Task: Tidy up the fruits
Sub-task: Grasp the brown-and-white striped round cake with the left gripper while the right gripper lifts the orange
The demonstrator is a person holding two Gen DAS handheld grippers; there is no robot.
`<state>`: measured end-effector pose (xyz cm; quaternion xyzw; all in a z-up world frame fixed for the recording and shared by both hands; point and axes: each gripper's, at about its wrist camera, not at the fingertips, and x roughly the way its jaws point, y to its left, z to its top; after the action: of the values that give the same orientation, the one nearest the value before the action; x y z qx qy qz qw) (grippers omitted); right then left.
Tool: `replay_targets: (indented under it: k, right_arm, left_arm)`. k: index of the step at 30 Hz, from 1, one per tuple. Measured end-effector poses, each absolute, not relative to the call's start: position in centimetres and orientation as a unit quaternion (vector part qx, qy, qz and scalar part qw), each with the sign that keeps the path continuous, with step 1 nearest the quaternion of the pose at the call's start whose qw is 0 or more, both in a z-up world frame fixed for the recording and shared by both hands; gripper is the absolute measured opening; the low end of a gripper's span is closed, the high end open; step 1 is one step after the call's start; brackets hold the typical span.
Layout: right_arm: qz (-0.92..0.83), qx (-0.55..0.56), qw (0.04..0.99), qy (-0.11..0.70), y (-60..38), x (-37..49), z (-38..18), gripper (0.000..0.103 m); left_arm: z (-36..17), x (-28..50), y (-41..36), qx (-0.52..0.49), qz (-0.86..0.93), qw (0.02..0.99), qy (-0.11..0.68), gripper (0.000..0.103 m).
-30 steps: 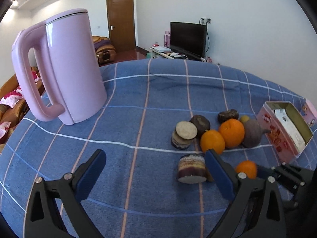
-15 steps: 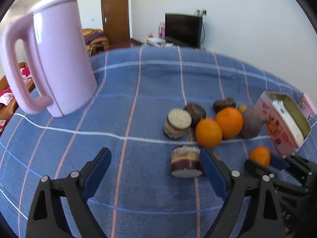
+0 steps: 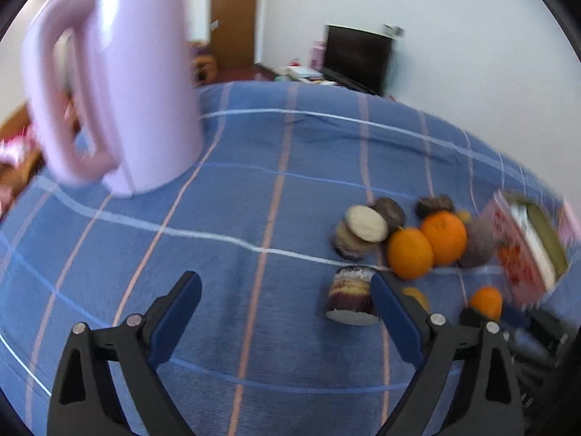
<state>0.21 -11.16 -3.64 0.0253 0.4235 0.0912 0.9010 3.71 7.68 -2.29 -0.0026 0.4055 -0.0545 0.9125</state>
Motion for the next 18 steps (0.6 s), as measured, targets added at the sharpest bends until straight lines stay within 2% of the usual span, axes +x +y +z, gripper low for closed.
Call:
replay_targets:
  k: [5, 15, 18]
  right_arm:
    - [0.092, 0.028, 0.9, 0.425, -11.2, 0.3, -3.7, 0.038]
    - [0.095, 0.032, 0.899, 0.425, -11.3, 0.3, -3.7, 0.038]
    - [0.097, 0.033, 0.899, 0.425, -11.3, 0.2, -3.7, 0.038]
  left_arm:
    - [-1.9, 2.9, 5.7, 0.09, -0.048, 0.923, 0.372, 0.097]
    - [0.1, 2.1, 7.9, 0.059, -0.078, 0.935, 0.342, 0.093]
    - [-0.5, 2.1, 6.7, 0.089, -0.083, 0.929, 0.348, 0.093]
